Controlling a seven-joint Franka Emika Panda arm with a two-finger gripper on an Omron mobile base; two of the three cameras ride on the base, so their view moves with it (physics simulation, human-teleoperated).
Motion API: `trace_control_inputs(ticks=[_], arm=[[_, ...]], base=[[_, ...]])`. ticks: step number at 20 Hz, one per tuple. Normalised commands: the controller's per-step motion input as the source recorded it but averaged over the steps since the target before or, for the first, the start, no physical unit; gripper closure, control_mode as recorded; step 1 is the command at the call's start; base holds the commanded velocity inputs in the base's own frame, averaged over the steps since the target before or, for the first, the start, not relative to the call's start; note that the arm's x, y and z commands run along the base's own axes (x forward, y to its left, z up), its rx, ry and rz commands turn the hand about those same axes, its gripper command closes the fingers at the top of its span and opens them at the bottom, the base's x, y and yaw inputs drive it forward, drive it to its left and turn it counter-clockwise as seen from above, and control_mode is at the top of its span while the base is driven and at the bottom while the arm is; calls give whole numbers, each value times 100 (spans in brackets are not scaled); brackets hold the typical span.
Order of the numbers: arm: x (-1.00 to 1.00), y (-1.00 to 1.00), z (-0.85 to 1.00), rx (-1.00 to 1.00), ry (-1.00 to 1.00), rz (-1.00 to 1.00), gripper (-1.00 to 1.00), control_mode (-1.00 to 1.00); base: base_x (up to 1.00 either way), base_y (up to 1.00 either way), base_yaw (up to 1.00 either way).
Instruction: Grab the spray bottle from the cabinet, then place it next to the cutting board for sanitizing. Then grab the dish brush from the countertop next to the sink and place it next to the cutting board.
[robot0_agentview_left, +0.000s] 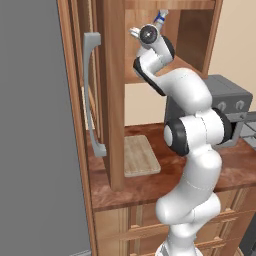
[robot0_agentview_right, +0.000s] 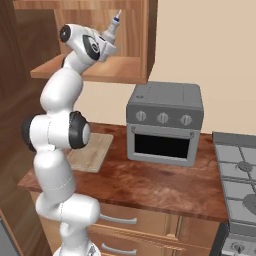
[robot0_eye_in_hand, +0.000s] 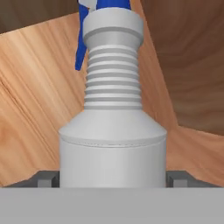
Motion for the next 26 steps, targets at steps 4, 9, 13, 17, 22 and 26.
trace_control_inputs(ticks=[4,9,13,17,22,26], arm=[[-34,17,0,21,0,-13,100,-100],[-24,22,0,14,-1,0,100,-100],[-34,20,0,12,-2,0,100,-100],[-45,3,0,18,0,-2,100,-100],[-74,-2,0,18,-3,-10,100,-100],[-98,-22,0,19,-11,-15,100,-100]], base=[[0,0,0],[0,0,0],[0,0,0],[0,0,0],[0,0,0],[0,0,0]])
